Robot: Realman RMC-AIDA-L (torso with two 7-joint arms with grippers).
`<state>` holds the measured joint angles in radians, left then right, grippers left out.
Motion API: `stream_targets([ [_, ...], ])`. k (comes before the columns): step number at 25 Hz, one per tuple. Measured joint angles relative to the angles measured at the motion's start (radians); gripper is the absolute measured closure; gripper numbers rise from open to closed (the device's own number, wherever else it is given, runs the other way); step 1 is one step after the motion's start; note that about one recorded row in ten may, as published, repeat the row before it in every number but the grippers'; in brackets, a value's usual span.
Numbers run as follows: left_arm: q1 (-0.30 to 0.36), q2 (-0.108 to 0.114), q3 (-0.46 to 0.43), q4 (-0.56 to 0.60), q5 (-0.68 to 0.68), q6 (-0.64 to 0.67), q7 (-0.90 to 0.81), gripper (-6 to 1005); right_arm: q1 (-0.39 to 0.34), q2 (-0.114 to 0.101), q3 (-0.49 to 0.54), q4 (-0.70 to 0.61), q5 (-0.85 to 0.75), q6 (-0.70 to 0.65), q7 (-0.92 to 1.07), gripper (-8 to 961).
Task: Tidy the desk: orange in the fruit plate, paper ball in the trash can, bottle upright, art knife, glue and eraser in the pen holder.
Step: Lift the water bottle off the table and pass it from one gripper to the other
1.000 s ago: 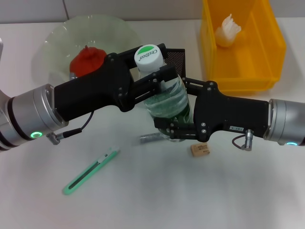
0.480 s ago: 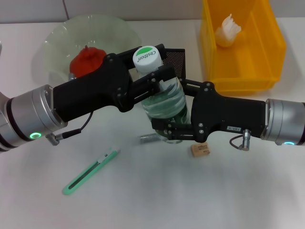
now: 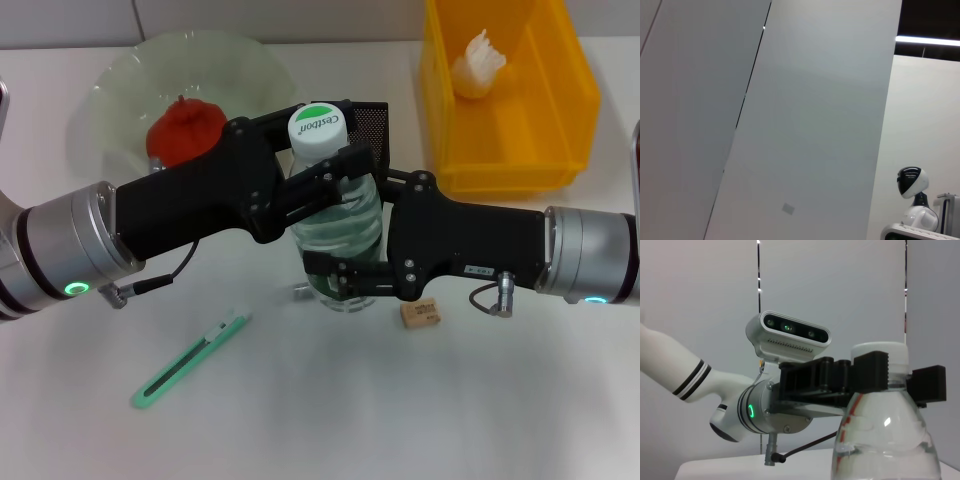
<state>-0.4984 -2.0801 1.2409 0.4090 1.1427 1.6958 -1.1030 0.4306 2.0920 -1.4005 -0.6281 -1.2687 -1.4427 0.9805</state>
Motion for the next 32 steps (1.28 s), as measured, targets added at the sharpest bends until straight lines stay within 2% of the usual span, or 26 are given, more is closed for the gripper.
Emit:
stream_targets([
  [14,0.000,0.006,0.001,0.012,0.009,-0.002,-0.002,550,-0.015,-0.002,0.007,0.006,0.007,0.017,-0.005,187],
  [20,0.023,0.012,-0.006,0.070,0.013,-0.005,-0.011,550,-0.036,-0.003,0.006,0.021,0.008,0.076,-0.035,186],
  [32,0.047,0.012,-0.018,0.136,0.005,0.005,-0.046,550,-0.036,-0.002,0.008,0.051,0.008,0.083,-0.057,187],
])
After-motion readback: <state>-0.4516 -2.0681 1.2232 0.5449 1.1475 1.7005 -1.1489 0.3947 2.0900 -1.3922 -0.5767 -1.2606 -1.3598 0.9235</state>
